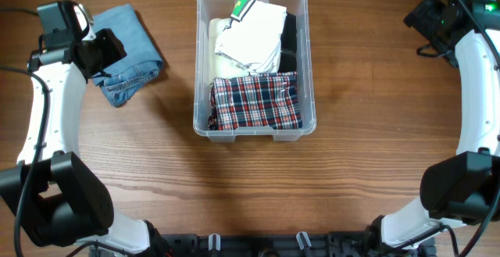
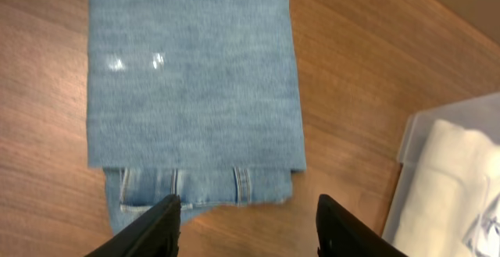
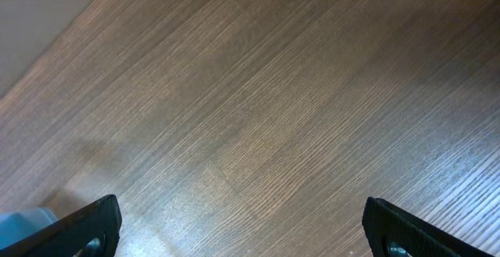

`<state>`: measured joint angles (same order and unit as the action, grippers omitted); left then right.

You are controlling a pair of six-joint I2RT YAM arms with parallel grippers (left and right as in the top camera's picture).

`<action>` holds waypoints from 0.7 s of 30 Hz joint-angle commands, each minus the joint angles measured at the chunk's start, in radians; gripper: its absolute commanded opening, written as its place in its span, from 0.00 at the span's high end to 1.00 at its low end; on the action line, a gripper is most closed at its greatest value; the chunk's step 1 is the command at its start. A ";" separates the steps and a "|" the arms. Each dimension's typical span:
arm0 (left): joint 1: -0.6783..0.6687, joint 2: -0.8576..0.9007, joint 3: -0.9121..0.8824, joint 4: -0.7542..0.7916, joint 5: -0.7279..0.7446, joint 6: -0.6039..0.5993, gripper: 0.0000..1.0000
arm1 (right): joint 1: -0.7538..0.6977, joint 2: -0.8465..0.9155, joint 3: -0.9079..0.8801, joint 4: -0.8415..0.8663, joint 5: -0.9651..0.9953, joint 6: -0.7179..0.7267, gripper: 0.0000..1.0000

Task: Pack container
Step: 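Move the left gripper onto the blue denim's right edge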

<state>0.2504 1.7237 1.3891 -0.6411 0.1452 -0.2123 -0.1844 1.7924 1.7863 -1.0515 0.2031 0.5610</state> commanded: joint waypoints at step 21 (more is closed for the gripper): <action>0.292 0.186 -0.002 0.126 0.252 -0.237 0.39 | 0.002 0.001 -0.008 0.000 -0.002 0.015 0.00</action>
<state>0.4984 1.8580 1.3891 -0.5385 0.2775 -0.4362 -0.1844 1.7924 1.7863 -1.0515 0.2031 0.5610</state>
